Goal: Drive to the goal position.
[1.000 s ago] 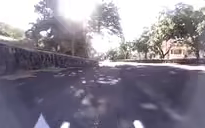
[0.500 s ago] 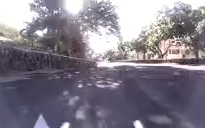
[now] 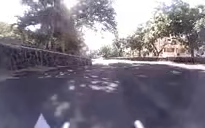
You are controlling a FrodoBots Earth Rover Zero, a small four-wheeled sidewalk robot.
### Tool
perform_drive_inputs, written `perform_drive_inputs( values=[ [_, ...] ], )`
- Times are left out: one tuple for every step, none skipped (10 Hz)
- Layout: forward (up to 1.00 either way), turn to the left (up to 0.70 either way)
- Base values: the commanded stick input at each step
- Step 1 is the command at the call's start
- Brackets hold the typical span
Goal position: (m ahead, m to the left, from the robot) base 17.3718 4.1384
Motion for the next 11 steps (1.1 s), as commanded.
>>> perform_drive_inputs(
  values=[
    [0.7, 0.0],
    [0.7, 0.0],
    [0.7, 0.0],
    [0.7, 0.0],
    [0.7, 0.0],
    [0.7, 0.0],
    [0.7, 0.0],
    [0.7, 0.0],
    [0.7, 0.0],
    [0.7, 0.0],
    [0.7, 0.0]
  ],
)
